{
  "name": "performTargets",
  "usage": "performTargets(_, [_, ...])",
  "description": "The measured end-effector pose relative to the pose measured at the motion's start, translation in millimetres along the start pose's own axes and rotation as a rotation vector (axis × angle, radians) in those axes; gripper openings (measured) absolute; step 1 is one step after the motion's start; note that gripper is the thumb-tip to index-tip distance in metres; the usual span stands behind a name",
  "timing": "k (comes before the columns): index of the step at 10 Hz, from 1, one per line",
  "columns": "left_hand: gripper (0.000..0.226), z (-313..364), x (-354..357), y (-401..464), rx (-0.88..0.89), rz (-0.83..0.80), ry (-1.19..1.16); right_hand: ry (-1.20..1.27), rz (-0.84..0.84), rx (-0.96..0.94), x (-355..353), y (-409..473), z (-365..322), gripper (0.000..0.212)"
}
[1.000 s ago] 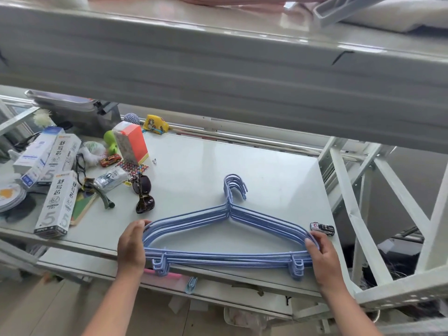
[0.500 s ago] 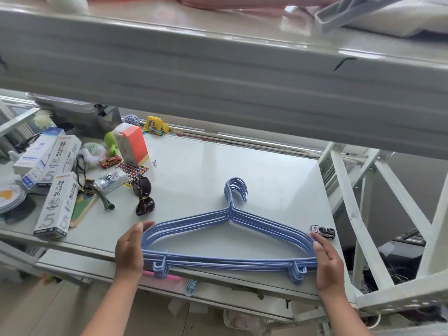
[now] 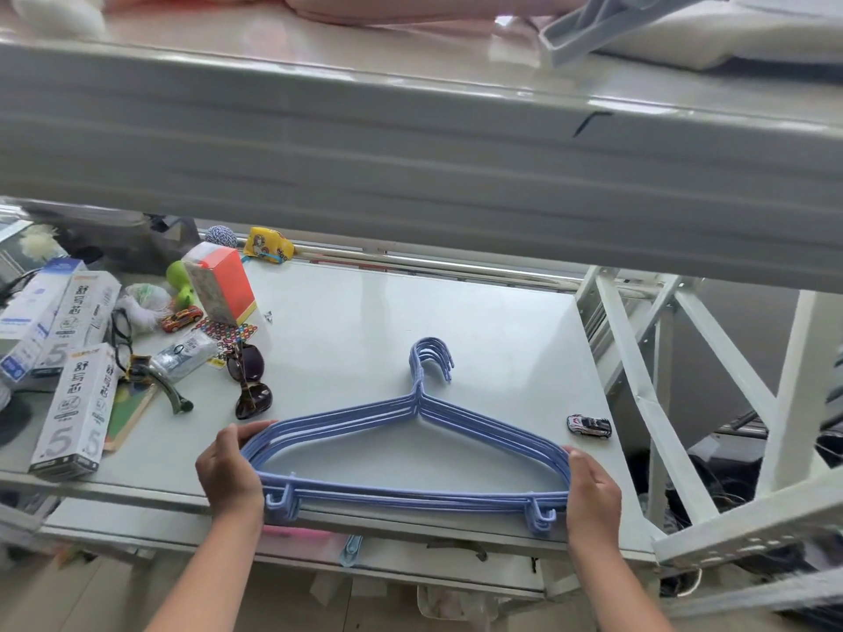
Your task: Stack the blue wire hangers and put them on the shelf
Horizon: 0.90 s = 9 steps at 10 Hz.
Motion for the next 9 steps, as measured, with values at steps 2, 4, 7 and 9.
performTargets(2, [0.038,4.8,3.5,1.0,-0.014,-0.008,0.006,-0.012,-0.017,-0.004,0.2,-3.7,-3.4,0.028])
performTargets(4, [0.038,7.5,3.5,-2.5,-0.013,-0.069,0.032,0.041,-0.038,-0.016,-4.3,-11.7,-2.1,0.024])
performTargets(7, [0.036,17.8,-2.8,-0.1,0.012,-0.272,0.160,-0.051,-0.142,-0.081,-15.2,-5.3,-0.9,0.039])
performTargets(9, [0.025,81.1,-15.3,-9.1,0.427,-0.375,0.259,-0.184,-0.072,-0.226,-47.4,-15.8,-33.6,0.033])
Point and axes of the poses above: each hand's wrist, its own y-axis towards the middle knuckle, its own x-axis out of the palm, z = x × y, the point moved 2 cm from there along y, towards the middle knuckle, and after that the axes turned 13 degrees about -y, right-handed, at the moved point
